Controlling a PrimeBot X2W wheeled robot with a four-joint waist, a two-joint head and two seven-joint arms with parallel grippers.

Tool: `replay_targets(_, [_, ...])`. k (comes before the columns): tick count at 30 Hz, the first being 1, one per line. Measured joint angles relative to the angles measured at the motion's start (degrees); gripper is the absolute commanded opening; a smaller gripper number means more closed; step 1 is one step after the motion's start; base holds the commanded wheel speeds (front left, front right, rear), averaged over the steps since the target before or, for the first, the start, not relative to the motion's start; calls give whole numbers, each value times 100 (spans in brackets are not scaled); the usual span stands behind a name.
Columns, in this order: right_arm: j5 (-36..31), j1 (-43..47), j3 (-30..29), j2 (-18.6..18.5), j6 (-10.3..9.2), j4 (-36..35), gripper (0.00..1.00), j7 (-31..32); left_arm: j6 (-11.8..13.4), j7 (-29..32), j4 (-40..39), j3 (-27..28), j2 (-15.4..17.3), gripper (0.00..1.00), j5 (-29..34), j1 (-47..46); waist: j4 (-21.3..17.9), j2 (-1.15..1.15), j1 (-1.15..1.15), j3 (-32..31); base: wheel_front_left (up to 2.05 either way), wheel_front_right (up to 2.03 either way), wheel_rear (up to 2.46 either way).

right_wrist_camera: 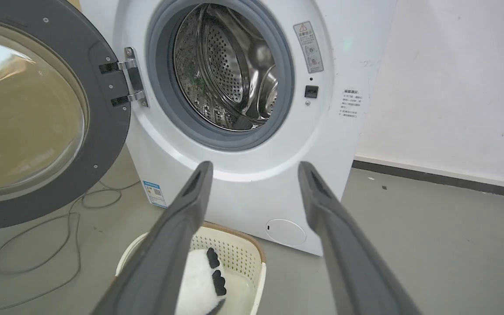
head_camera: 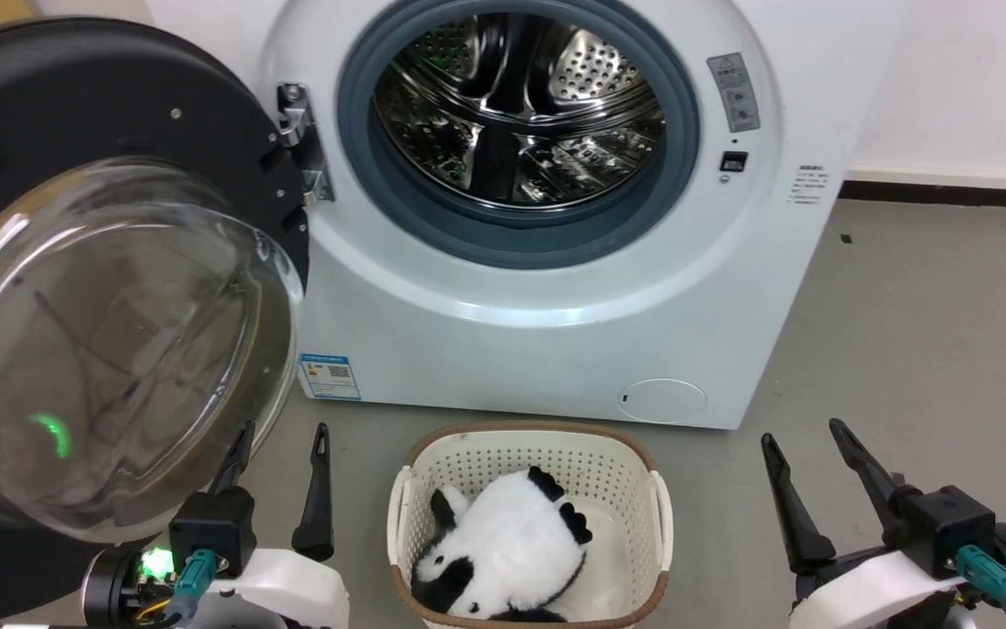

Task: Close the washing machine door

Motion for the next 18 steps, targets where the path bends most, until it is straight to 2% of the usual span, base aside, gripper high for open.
replay_targets(18, [149,61,132,0,0,49,100,-219,-1,-237,-13,-18,2,100,-10,94,638,0,0,-7,0,0,0])
